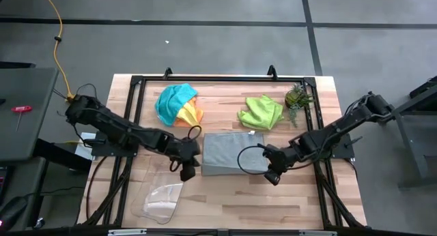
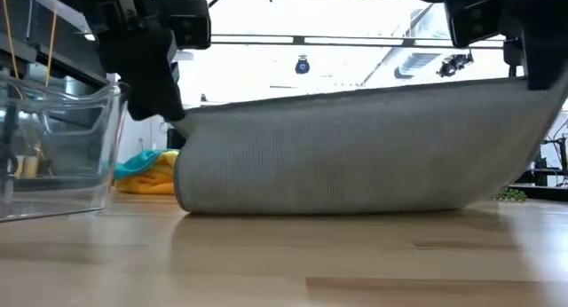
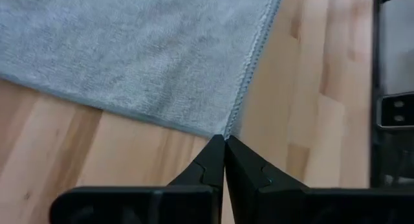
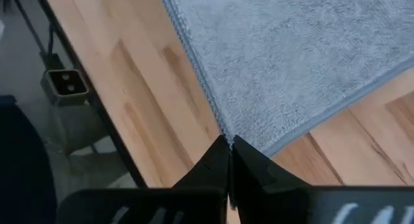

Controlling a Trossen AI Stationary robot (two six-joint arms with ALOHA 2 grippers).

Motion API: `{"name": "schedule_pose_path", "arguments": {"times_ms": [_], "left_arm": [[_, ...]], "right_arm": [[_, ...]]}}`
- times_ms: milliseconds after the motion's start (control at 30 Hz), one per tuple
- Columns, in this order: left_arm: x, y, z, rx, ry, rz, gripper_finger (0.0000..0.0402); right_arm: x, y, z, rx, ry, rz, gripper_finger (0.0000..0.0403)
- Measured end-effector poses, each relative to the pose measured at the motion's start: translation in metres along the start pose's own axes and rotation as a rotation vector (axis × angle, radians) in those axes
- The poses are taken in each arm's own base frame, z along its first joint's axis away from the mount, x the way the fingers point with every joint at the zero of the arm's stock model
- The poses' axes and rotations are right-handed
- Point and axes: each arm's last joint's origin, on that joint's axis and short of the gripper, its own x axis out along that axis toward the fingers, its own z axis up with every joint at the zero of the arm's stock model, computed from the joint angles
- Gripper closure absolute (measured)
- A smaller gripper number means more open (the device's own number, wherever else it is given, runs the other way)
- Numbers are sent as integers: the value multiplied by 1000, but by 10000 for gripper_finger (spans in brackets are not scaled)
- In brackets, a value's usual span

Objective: Fold microfiber towels
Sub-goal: Fold the gray microfiber cloth

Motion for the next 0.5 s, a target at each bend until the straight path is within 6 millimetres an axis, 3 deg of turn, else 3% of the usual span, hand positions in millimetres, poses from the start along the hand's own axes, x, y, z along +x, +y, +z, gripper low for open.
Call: {"name": "schedule_pose_path", "arguments": {"times_ms": [500], "left_arm": [[-2, 49, 27, -90, -72, 155, 401]], "right_arm": [[-11, -40, 46, 171, -224, -237, 403]]}}
